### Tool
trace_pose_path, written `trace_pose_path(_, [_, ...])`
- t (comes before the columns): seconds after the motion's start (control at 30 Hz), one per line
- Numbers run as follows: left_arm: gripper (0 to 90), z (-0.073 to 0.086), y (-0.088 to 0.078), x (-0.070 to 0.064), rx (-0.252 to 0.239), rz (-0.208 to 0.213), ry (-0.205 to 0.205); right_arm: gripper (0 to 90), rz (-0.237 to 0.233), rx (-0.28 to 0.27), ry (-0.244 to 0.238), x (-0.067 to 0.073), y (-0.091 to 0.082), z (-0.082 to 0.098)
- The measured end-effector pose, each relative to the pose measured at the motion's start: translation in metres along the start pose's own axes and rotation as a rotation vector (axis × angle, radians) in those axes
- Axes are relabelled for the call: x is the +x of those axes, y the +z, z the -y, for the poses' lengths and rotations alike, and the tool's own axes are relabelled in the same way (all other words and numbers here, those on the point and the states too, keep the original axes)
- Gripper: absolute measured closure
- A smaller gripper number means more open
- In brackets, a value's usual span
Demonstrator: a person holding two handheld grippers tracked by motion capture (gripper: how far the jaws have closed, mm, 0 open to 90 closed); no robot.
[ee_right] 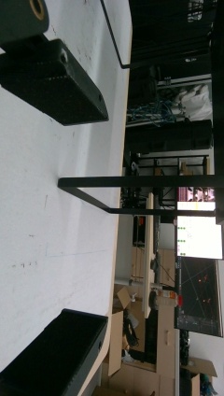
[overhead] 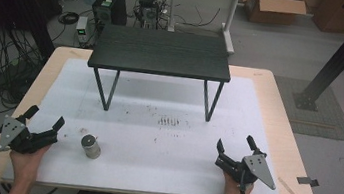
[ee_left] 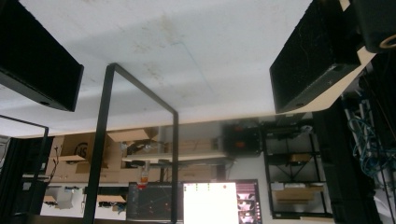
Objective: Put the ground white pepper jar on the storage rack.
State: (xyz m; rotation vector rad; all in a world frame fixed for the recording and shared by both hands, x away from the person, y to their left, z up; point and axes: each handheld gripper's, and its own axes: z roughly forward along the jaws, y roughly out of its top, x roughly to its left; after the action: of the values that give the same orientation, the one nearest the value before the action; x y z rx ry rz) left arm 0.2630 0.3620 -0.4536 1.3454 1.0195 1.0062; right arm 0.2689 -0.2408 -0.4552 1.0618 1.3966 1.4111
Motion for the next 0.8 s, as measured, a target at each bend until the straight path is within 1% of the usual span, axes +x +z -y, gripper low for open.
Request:
trace_pose_path(0.47, [2.4, -0.0001, 0.0002, 0.0003, 0.003, 0.003, 0.0, 3.4, -0.001, -0.001, -0.002, 0.0001, -0.0002, 0.0])
trace_pose_path(0.6, [0.6, -0.0002, 0.0002, 0.0006, 0.002, 0.003, -0.002, 3.4, -0.001, -0.003, -0.003, 0.0001, -0.0003, 0.0001])
trace_pose_path(0.8, [0.3, -0.0002, 0.0002, 0.0003, 0.002, 0.002, 0.0, 3.4, -0.002, -0.003, -0.003, 0.0001, -0.0003, 0.0])
